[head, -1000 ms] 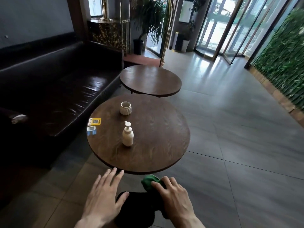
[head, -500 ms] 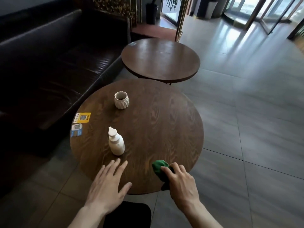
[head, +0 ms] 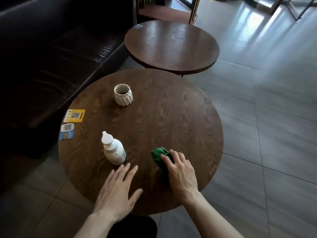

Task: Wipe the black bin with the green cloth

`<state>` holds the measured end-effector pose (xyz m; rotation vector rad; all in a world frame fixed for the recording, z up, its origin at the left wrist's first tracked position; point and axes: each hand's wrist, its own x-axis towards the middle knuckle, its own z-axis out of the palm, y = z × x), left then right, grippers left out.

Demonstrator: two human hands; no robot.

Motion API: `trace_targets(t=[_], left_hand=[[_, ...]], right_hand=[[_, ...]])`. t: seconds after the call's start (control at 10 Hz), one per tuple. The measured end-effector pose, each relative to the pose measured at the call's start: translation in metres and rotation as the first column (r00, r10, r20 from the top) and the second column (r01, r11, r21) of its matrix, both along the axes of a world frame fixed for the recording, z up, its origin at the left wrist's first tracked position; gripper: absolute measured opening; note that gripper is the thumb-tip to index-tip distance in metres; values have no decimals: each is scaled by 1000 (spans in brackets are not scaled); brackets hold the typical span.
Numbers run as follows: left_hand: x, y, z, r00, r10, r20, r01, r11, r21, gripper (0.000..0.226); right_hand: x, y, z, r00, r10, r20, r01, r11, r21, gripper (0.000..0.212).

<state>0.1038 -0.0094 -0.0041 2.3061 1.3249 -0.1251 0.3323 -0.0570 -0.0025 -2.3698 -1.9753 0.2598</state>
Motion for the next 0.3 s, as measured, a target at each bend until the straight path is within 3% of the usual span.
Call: trace_targets(t=[0.2, 0.3], left_hand=[[-7, 8, -16, 998, 27, -57, -28, 999, -21, 78], [-7, 11, -13, 995, -26, -93, 24, 999, -23, 77]], right_hand=[[-6, 5, -36, 997, 75, -2, -75, 989, -130, 84], [-8, 0, -40, 998, 67, -2, -67, 989, -130, 84]])
